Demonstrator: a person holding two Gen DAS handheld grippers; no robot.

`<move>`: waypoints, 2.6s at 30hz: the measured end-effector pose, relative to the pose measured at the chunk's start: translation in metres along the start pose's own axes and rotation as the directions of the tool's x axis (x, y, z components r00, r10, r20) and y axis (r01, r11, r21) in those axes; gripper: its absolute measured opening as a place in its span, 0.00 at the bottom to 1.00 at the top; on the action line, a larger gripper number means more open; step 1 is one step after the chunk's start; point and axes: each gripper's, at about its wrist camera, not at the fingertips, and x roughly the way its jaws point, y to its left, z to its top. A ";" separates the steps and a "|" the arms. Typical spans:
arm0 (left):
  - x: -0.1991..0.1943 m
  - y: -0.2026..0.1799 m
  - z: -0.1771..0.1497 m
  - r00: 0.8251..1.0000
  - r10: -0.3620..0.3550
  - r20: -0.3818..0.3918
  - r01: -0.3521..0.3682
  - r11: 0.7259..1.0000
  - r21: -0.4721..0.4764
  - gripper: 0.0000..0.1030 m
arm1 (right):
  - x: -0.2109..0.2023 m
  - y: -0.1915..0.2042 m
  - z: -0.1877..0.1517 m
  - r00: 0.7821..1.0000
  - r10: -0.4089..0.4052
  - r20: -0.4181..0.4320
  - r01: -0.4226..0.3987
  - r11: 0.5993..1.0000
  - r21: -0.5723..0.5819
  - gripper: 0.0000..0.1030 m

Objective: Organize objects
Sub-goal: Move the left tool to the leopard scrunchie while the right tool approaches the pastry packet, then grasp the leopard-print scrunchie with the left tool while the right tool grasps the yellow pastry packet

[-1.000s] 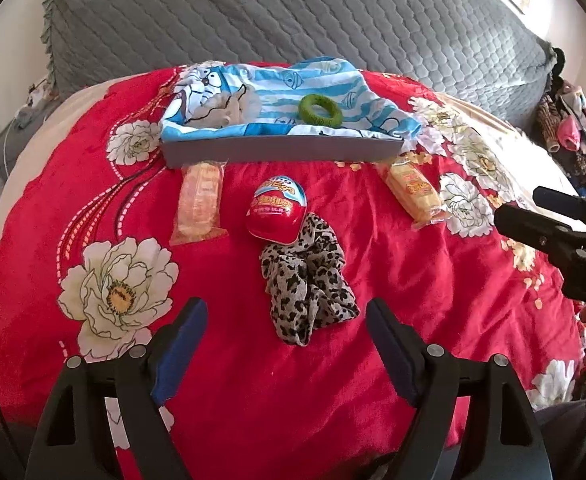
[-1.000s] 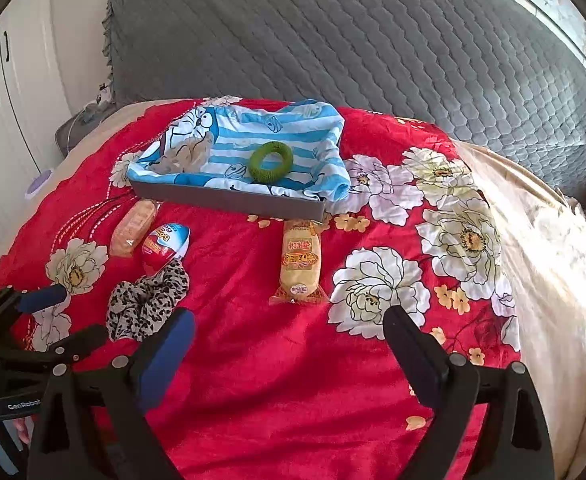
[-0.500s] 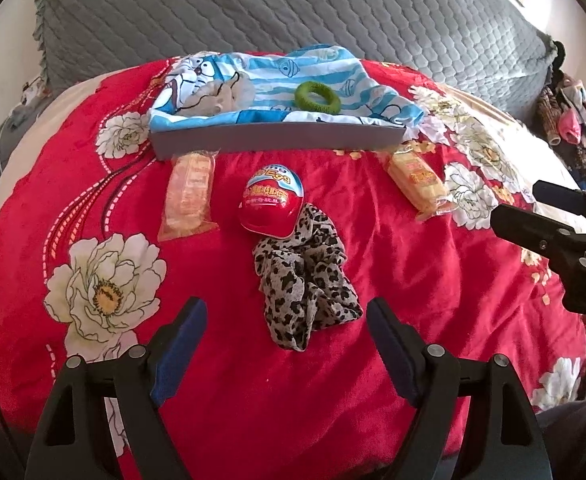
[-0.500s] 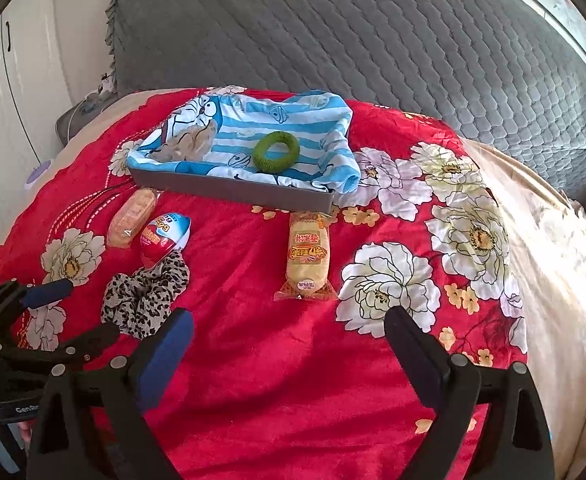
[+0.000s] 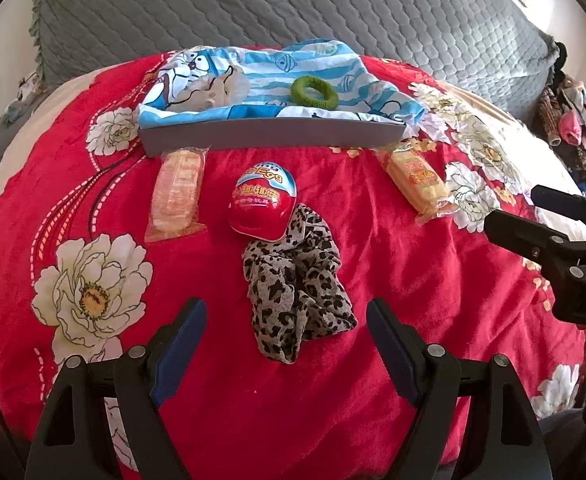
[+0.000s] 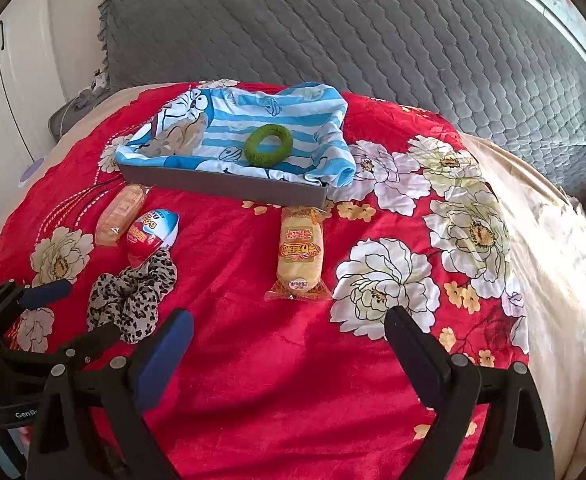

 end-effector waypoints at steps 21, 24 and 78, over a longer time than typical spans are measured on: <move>0.026 -0.002 0.009 0.999 0.018 -0.035 -0.019 1.000 -0.023 0.81 | 0.025 -0.012 0.009 1.000 -0.010 -0.016 0.011 1.000 0.029 0.96; 0.032 -0.002 0.010 0.999 0.017 -0.041 -0.018 1.000 -0.023 0.81 | 0.035 -0.015 0.014 1.000 -0.016 -0.019 0.016 0.999 0.037 0.96; 0.077 0.002 0.023 0.998 -0.010 -0.056 0.008 0.999 -0.040 0.56 | 0.119 -0.019 0.027 0.996 0.007 -0.088 -0.006 1.000 0.017 0.41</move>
